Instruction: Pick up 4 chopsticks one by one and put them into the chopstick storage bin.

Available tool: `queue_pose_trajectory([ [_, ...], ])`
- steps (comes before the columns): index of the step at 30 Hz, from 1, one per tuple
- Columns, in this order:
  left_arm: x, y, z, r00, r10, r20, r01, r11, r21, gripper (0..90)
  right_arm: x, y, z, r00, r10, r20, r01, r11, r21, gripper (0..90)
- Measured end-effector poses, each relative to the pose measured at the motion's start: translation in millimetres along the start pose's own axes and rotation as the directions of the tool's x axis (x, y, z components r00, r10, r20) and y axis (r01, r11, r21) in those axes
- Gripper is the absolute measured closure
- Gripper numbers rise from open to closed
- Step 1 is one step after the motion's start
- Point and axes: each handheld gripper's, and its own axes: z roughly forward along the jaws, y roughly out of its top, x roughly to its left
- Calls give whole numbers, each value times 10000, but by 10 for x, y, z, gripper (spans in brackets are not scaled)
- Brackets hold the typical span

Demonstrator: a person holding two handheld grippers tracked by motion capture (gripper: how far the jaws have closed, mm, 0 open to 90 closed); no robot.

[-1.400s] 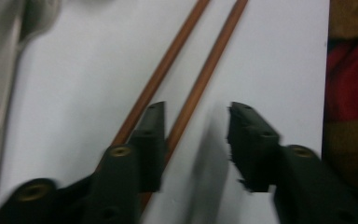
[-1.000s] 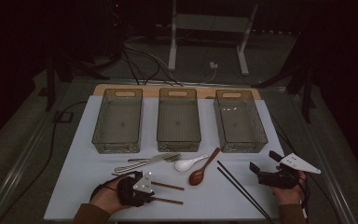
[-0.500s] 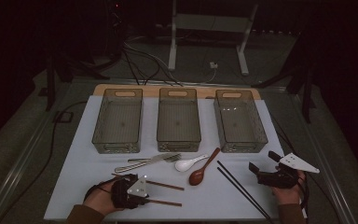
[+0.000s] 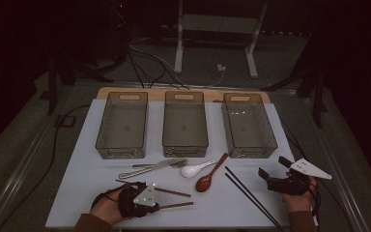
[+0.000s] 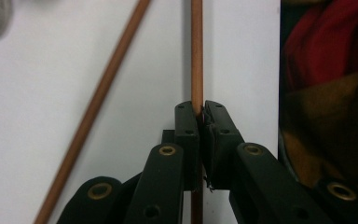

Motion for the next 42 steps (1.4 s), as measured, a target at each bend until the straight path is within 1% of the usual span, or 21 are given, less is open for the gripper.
queue_pose_trajectory([
  [2,26,7,-50,9998,-34,-188,31,9998,-175,868,-2,0,1,10000,3,12,-3,10000,1,11],
  [3,50,6,-94,9991,-185,-381,170,9991,-393,868,-2,-1,2,10000,6,4,-6,10000,4,11],
  [6,76,0,-132,9981,-370,-491,340,9976,-608,868,1,0,2,10000,-3,10,3,10000,11,11],
  [9,110,-13,-181,9950,-609,-786,549,9956,-765,867,0,0,1,10000,4,12,-4,10000,-1,12],
  [12,148,-29,-225,9899,-880,-1114,792,9936,-805,868,-2,-1,2,10000,7,18,-7,10000,5,11],
  [15,189,-40,-273,9848,-1213,-1242,1106,9898,-896,868,-2,-1,2,10000,8,24,-8,10000,8,11],
  [18,230,-48,-332,9776,-1485,-1493,1345,9859,-1000,867,-3,-1,0,10000,18,28,-18,10000,2,11],
  [19,260,-63,-379,9693,-1779,-1697,1589,9800,-1197,868,-4,-1,-1,10000,16,30,-16,10000,-2,11],
  [20,276,-71,-407,9654,-1918,-1765,1704,9768,-1296,867,-4,-1,-1,10000,9,34,-9,10000,-11,11],
  [21,276,-71,-407,9654,-1918,-1765,1704,9768,-1296,867,-4,-1,-1,10000,9,34,-9,10000,-11,11],
  [22,294,-78,-436,9592,-2059,-1935,1807,9735,-1401,867,-5,-2,-1,10000,14,36,-14,10000,-7,12],
  [23,317,-86,-468,9561,-2182,-1959,1915,9705,-1463,867,-5,-2,-1,10000,12,39,-12,10000,3,11],
  [24,336,-91,-500,9501,-2306,-2098,2004,9673,-1556,867,-6,-2,0,10000,14,33,-14,10000,-3,11],
  [25,382,-101,-569,9396,-2550,-2283,2198,9608,-1687,867,-5,-1,0,10000,15,37,-15,10000,-4,11],
  [26,382,-101,-569,9396,-2550,-2283,2198,9608,-1687,867,-6,-1,0,10000,6,41,-7,10000,4,11],
  [28,446,-106,-663,9225,-2894,-2556,2453,9505,-1907,867,-6,-1,0,10000,9,41,-9,10000,8,11],
  [29,446,-106,-663,9225,-2894,-2556,2453,9505,-1907,867,-5,-1,1,10000,10,37,-10,10000,4,11],
  [30,465,-104,-692,9140,-3035,-2692,2559,9462,-1979,867,-4,-1,1,10000,12,38,-12,10000,8,11],
  [35,564,-86,-818,8909,-3419,-2990,2862,9337,-2149,867,-7,-1,-2,10000,19,43,-19,10000,-13,12],
  [40,665,-77,-907,8676,-3839,-3161,3218,9180,-2317,867,-7,-1,-2,10000,36,40,-36,10000,-21,12],
  [42,705,-73,-935,8544,-4023,-3289,3375,9109,-2375,867,-7,-1,0,10000,20,41,-20,10000,-8,11],
])
